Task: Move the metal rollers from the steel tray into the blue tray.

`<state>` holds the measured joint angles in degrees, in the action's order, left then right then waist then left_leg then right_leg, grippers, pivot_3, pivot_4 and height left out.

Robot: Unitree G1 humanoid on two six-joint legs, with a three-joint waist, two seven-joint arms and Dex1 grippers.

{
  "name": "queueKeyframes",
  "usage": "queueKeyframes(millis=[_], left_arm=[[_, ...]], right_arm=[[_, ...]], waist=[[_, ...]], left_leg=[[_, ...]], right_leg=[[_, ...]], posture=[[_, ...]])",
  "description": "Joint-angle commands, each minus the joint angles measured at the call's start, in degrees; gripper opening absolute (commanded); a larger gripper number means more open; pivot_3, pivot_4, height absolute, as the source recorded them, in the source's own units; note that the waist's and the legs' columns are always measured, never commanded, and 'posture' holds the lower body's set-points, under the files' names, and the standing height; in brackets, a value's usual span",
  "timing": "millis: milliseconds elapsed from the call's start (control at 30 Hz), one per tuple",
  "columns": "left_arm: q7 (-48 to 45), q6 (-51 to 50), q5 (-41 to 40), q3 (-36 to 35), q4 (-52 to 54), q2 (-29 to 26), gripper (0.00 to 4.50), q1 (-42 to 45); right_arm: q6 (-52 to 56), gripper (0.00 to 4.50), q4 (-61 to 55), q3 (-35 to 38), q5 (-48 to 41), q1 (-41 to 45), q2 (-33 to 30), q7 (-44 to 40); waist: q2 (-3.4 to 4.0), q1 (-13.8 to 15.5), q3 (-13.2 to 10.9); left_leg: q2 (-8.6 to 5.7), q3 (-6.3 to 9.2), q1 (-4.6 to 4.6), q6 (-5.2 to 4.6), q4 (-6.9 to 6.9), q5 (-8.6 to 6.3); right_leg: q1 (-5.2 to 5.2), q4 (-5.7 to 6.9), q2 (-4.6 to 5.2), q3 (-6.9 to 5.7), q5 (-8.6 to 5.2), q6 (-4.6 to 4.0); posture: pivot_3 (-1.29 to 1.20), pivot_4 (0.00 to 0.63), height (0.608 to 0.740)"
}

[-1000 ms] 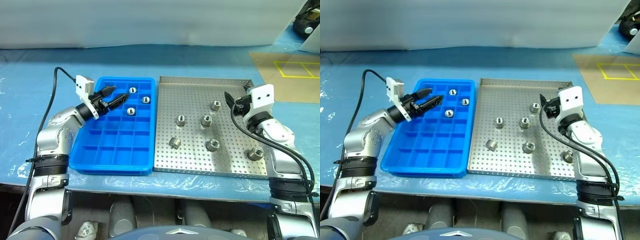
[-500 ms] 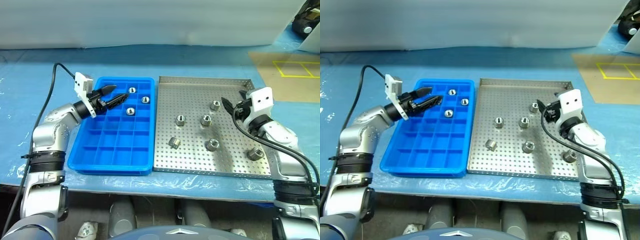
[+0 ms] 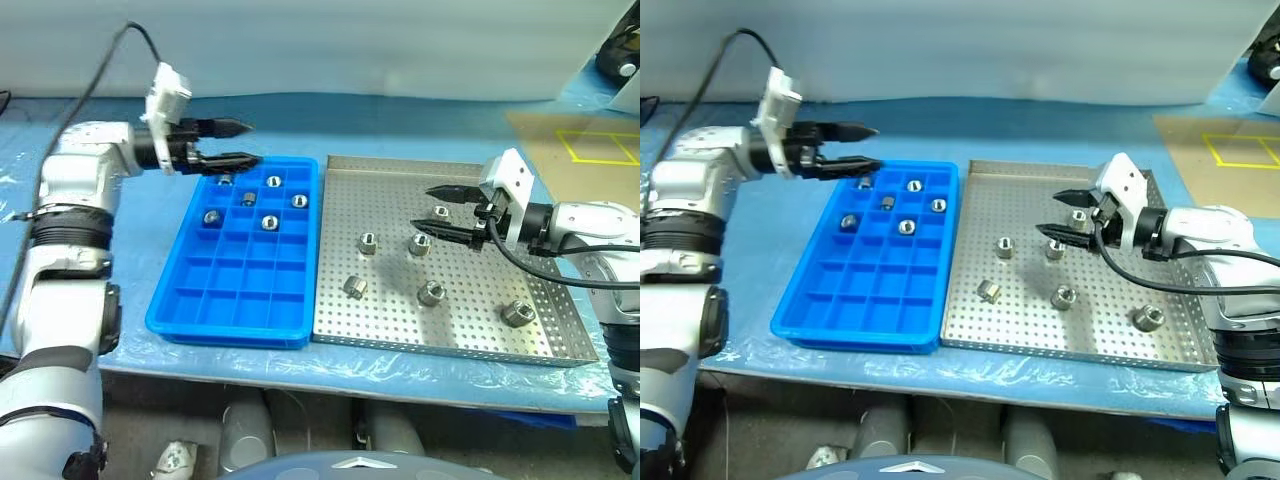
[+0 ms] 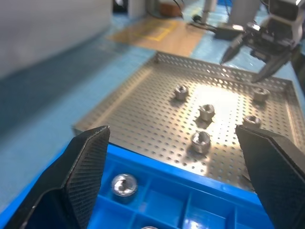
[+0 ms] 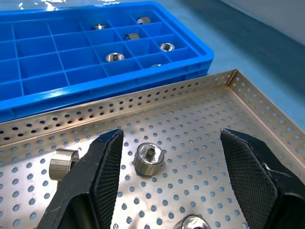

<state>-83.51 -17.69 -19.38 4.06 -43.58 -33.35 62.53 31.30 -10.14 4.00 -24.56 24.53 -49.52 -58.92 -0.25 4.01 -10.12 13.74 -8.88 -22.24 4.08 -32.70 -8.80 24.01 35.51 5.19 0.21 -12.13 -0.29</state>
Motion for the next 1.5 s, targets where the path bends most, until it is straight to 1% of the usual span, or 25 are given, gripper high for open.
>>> queueKeyframes(millis=[33,100,233,333,433,533,667,833,933,1033,1267,1433,1467,1500], left_arm=[[-3.7,5.9,4.0,2.3,-8.3,3.9,4.47,6.3],[-3.3,8.6,5.9,2.8,-13.5,7.4,4.47,9.0],[-2.2,12.6,9.7,3.2,-22.2,14.0,4.47,13.0],[0.2,15.1,13.3,3.9,-27.1,18.2,4.47,14.2],[1.8,16.0,16.0,4.1,-29.7,20.8,4.47,14.5],[4.6,18.4,20.0,5.7,-31.3,24.4,4.47,13.3],[13.6,20.9,24.4,6.8,-32.8,28.3,4.47,11.8],[21.0,22.1,27.9,6.9,-33.6,30.1,4.47,10.6],[27.1,23.5,31.3,8.1,-34.1,30.6,4.47,9.2],[27.1,23.1,32.1,7.7,-34.3,31.0,4.47,8.5],[25.1,22.5,33.6,7.6,-34.3,31.5,4.47,7.7],[25.7,21.3,33.3,6.7,-34.5,31.5,4.47,7.2],[25.0,21.1,33.1,6.5,-34.5,31.4,4.08,7.1],[24.3,21.1,32.9,6.3,-34.4,31.3,3.89,7.1]], right_arm=[[0.4,3.32,-4.2,2.5,-0.5,-1.4,-0.8,1.6],[1.4,3.32,-6.8,4.1,-1.3,-3.9,-0.7,3.0],[4.3,3.32,-13.4,7.7,-2.8,-10.1,0.0,6.8],[6.3,3.32,-17.9,10.4,-3.9,-14.2,0.8,9.9],[7.6,3.32,-21.0,12.1,-4.5,-16.7,1.2,12.3],[9.0,3.32,-24.5,14.8,-5.0,-20.3,1.6,14.8],[11.2,3.32,-28.8,18.9,-6.1,-24.7,2.1,17.6],[13.2,3.32,-32.6,22.5,-7.5,-28.6,2.4,19.7],[13.6,3.32,-33.4,24.0,-7.7,-30.2,2.4,20.8],[13.7,3.32,-34.1,24.6,-8.0,-31.0,2.5,21.7],[13.2,3.32,-34.5,24.9,-7.4,-32.2,2.4,23.0],[13.0,3.32,-34.3,24.9,-7.1,-32.2,2.3,23.7],[12.9,3.36,-34.3,24.8,-7.2,-32.3,2.3,23.7],[12.9,3.36,-34.3,24.8,-7.2,-32.3,2.3,23.7]], waist=[[-0.01,0.0,0.0],[-0.01,0.0,0.0],[-0.01,-0.1,0.0],[-0.01,-0.7,0.0],[-0.02,-1.8,0.0],[-0.01,-2.8,0.0],[0.01,-3.6,0.0],[0.01,-5.0,0.0],[0.03,-5.9,0.0],[0.03,-6.6,0.0],[0.03,-7.0,0.0],[0.04,-7.2,0.0],[0.04,-7.3,0.0],[0.04,-7.4,0.0]], left_leg=[[0.00,0.01,-0.12,-0.02,-0.04,0.00],[0.01,0.02,-0.39,-0.19,-0.09,0.05],[-0.01,0.02,-0.43,-0.42,-0.08,-0.04],[-0.04,-0.06,-0.42,-0.51,-0.08,-0.11],[-0.04,-0.07,-0.42,-0.49,-0.09,-0.14],[-0.04,-0.07,-0.41,-0.50,-0.08,-0.19],[-0.06,-0.10,-0.40,-0.72,-0.14,-0.34],[-0.07,-0.14,-0.41,-0.87,-0.20,-0.37],[-0.07,-0.18,-0.37,-0.90,-0.21,-0.39],[-0.09,-0.23,-0.40,-0.93,-0.29,-0.50],[-0.10,-0.33,-0.41,-1.09,-0.30,-0.58],[-0.13,-0.42,-0.41,-1.17,-0.30,-0.63],[-0.14,-0.43,-0.41,-1.17,-0.31,-0.64],[-0.14,-0.43,-0.42,-1.18,-0.32,-0.64]], right_leg=[[0.05,-0.02,-0.01,0.00,0.00,0.00],[0.25,-0.04,-0.02,-0.01,0.01,0.00],[0.25,-0.11,0.00,-0.01,0.01,0.00],[0.23,-0.26,0.02,0.08,0.01,0.00],[0.20,-0.39,0.01,0.08,0.02,0.02],[0.18,-0.51,0.00,0.08,0.06,0.09],[0.08,-0.66,0.01,0.08,0.12,0.18],[0.07,-0.74,0.01,0.06,0.12,0.20],[0.07,-0.76,0.00,0.03,0.12,0.21],[0.07,-0.79,0.01,0.00,0.13,0.25],[0.08,-0.87,0.05,0.04,0.14,0.28],[0.07,-0.92,0.11,0.06,0.14,0.28],[0.07,-0.93,0.12,0.06,0.14,0.28],[0.07,-0.93,0.12,0.06,0.13,0.28]], posture=[[-0.25,0.150,0.740],[-0.28,0.150,0.740],[-0.36,0.150,0.740],[-0.43,0.150,0.740],[-0.47,0.150,0.740],[-0.54,0.150,0.740],[-0.59,0.150,0.740],[-0.63,0.150,0.740],[-0.65,0.150,0.740],[-0.66,0.150,0.740],[-0.67,0.150,0.740],[-0.67,0.150,0.740],[-0.67,0.150,0.740],[-0.66,0.150,0.740]])
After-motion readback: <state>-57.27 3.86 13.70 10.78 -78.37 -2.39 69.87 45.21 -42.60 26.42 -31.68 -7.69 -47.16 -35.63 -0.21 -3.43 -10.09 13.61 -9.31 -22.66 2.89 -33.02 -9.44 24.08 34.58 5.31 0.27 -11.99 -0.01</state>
